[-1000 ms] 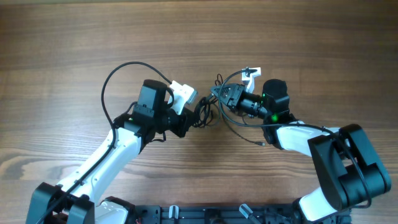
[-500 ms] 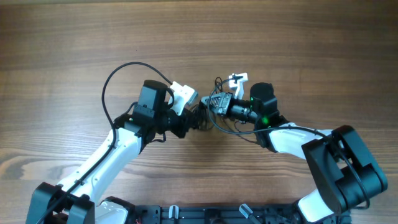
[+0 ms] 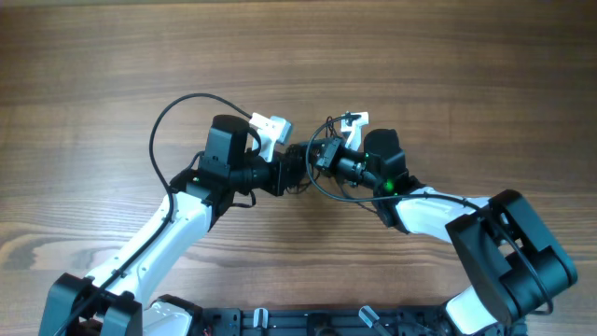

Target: Untangle cables

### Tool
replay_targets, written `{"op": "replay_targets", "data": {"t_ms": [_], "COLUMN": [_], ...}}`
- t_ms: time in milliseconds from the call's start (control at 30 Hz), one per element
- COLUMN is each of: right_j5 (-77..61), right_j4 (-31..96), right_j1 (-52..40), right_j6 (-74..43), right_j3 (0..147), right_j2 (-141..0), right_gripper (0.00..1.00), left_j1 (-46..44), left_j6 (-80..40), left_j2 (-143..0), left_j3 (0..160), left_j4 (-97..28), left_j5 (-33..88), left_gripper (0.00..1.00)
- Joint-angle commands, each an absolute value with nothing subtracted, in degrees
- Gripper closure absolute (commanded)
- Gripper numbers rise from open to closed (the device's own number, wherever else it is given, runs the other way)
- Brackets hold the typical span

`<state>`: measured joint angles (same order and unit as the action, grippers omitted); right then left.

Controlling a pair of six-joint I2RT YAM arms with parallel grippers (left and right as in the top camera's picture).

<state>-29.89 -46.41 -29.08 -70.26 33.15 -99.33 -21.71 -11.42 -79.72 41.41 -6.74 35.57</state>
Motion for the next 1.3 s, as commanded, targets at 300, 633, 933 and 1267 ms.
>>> {"op": "replay_targets", "data": {"t_ms": [300, 633, 933, 1267], "right_j5": [-53.6, -52.4, -48.9, -48.9], "right_j4": [-46.2, -33.1, -20.7, -20.4], "right_j1": [-7.3, -5.6, -5.8, -5.8], "right_j6": [-64.3, -56.3, -51.0, -50.9], "right_j3": [33.0, 33.0, 33.0, 33.0], "right_j2": [-99.1, -99.1, -99.1, -99.1], "right_gripper": [0.00, 0.00, 0.00, 0.00], "left_j1": [-3.4, -2.1, -9.7, -13.5], "left_j6": [-30.9, -32.2, -31.9, -27.4], "left_j2": [-79.6, -79.6, -79.6, -89.8], "left_j3": [42.3, 42.3, 42.3, 42.3], "left_j4": [2.2, -19.5, -17.6, -10.1], "left_j5": [59.3, 24.3, 17.4, -4.8], "left_gripper": [0.92, 0.05, 0.22, 0.34]}}
